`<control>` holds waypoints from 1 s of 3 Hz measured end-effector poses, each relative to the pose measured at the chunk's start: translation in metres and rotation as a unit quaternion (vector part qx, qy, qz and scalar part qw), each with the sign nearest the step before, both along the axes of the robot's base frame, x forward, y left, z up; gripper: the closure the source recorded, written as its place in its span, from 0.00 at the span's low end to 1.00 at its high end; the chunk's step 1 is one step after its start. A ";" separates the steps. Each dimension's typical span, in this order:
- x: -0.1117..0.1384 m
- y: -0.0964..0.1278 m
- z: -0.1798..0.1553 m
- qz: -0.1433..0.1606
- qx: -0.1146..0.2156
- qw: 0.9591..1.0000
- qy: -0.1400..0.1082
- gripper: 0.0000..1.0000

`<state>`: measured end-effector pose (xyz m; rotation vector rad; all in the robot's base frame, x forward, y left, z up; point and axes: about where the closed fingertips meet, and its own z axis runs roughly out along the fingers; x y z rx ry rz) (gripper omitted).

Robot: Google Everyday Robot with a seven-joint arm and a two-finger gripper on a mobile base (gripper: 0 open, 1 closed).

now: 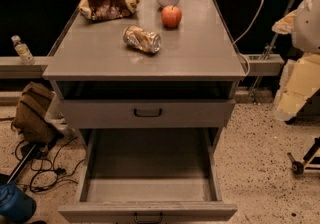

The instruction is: Close middle drawer

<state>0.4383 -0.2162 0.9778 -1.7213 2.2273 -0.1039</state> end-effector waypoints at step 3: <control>0.014 -0.009 -0.096 -0.005 0.016 1.000 0.014 0.00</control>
Offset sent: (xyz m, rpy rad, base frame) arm 0.0210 -0.0097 -0.1041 -0.0232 0.0395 -0.0059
